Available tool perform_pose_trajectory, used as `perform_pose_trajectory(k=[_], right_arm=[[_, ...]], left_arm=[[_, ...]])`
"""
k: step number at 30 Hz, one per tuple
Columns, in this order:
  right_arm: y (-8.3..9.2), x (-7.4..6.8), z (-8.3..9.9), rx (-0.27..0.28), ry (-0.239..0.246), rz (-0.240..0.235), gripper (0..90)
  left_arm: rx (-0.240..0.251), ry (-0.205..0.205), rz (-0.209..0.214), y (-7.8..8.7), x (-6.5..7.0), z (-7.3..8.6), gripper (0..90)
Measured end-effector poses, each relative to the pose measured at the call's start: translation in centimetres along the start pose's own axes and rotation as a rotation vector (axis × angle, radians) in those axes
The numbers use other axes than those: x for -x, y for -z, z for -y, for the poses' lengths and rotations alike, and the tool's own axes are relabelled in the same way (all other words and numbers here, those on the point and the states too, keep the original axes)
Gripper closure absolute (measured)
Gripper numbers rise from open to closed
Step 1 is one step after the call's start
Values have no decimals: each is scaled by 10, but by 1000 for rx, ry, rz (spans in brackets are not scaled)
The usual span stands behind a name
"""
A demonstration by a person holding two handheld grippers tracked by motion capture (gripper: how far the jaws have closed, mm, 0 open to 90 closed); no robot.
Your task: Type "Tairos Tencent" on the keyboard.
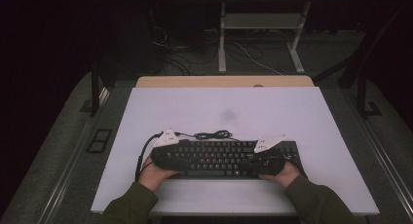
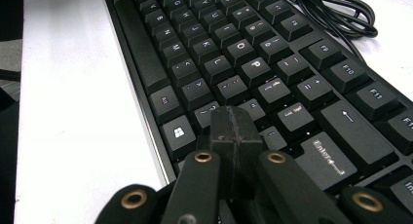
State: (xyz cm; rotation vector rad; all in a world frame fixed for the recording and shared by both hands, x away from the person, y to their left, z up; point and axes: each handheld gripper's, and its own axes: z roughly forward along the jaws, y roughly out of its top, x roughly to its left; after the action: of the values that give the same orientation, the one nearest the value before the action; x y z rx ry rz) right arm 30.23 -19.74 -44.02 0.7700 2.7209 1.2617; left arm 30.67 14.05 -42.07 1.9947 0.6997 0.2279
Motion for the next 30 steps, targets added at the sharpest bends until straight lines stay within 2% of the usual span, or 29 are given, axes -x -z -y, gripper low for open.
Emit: perform_pose_trajectory(k=[2,5,6,9,13,18,21,23,24,25,30], right_arm=[[0,0,0,0,-1,0,892],[0,0,0,0,-1,0,892],[0,0,0,0,-1,0,892],[0,0,0,0,-2,0,892],[0,0,0,0,-3,1,892],[0,0,0,1,-4,2,892],[0,0,0,1,-4,1,892],[0,0,0,1,-4,1,892],[0,0,0,1,-4,1,892],[0,0,0,1,-4,2,892],[0,0,0,1,-4,1,892]], left_arm=[[1,7,7,-1,-1,-1,272],[3,12,14,-4,-2,-2,382],[2,16,18,-4,-3,-2,382],[0,24,19,-7,-4,-2,483],[-15,34,19,-11,-6,-3,590],[-50,27,22,-17,-6,-4,731],[-57,27,28,-18,-6,-5,776],[-69,24,29,-20,-6,-5,851],[-75,26,31,-21,-6,-5,851],[-84,24,36,-22,-7,-6,888],[-123,17,37,-29,-6,-6,889]])
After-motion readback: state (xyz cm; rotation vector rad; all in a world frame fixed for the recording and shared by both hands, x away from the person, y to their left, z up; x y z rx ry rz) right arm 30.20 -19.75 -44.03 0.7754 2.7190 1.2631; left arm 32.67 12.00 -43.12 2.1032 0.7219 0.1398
